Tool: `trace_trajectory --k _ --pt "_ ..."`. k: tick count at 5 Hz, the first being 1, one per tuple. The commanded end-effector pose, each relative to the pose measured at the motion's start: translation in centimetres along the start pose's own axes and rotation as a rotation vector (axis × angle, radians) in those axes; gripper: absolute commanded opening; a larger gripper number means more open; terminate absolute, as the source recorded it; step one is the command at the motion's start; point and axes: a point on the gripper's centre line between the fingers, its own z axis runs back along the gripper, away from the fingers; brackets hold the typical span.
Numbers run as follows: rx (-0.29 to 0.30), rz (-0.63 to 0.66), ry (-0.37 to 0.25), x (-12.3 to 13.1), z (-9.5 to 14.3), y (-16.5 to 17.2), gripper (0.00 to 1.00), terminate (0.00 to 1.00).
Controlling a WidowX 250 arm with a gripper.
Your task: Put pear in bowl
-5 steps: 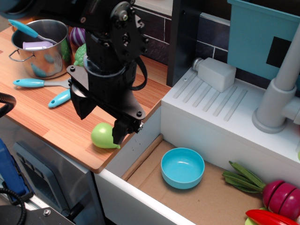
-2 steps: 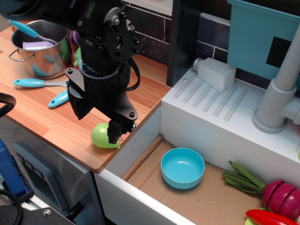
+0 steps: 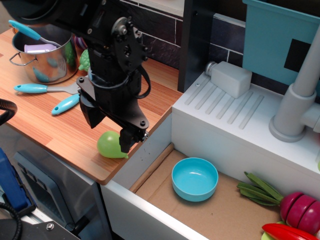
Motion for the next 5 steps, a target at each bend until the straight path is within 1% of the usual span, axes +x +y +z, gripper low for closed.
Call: trace_trajectory --k 1,3,4,5 --pt "-0.007 0.006 -0.027 0.2 -1.1 0.5 1.0 0.0" --pt "-0.015 -0.001 -0.062 -0.3 -2.8 0.4 1.0 0.0" --pt "-0.028 0.005 -0.071 -0.7 -3.7 0.3 0.0 0.0" --pt "-0.026 -0.002 -0.08 -0.8 -3.8 0.1 0.0 0.0"
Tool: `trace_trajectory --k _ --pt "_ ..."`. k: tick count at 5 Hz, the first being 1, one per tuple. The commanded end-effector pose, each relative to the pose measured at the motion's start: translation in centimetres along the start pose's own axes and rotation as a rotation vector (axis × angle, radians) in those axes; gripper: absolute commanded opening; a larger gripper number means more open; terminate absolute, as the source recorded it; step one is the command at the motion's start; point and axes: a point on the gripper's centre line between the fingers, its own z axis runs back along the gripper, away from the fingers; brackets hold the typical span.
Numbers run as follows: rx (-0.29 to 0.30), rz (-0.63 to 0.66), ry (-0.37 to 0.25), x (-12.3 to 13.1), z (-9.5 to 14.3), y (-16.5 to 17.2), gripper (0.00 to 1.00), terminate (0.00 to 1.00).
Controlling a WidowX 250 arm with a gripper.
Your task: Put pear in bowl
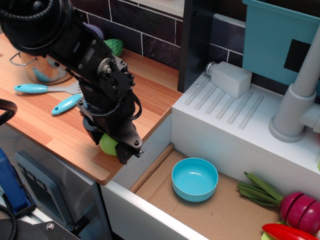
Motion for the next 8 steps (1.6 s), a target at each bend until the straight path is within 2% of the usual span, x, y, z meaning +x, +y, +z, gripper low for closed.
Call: trace_trajectory --k 1,2,3,6,7,8 --pt "0.004 -0.021 0.016 1.4 0.8 -0.8 0.0 0.0" --pt "0.014 -0.039 0.033 3.6 1.6 -2.9 0.0 0.0" --pt "0.003 -0.032 0.035 5.1 1.4 -5.0 0.0 0.0" --pt "-0.044 -0.038 -0.062 7.4 -2.7 -9.0 0.0 0.0" --pt "-0.078 -0.005 -0.122 7.3 -3.1 -9.5 1.0 0.0" --pt "-0.078 -0.005 -0.122 7.3 -3.1 -9.5 1.0 0.0"
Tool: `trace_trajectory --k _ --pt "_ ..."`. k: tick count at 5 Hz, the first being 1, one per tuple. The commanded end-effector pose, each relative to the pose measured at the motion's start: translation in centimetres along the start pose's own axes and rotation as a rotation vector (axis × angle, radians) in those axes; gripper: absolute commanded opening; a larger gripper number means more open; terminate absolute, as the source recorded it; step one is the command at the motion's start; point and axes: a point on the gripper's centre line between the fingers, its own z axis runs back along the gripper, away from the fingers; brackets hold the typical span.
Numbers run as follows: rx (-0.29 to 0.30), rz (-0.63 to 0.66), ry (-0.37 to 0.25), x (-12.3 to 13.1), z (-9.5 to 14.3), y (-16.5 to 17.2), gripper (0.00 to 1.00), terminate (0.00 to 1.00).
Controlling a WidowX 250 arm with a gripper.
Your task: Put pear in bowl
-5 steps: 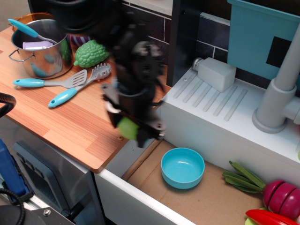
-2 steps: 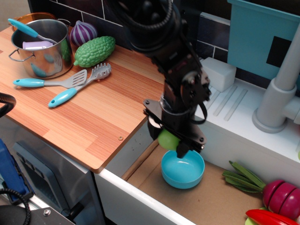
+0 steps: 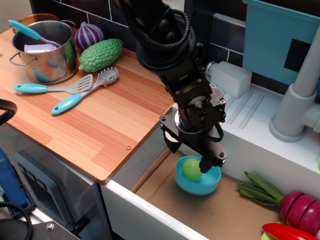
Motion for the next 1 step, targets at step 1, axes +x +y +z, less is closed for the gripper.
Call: trace_trajectory --k 1 --pt "-0.005 -0.001 -0.026 0.65 0.44 -0.16 1.0 1.0"
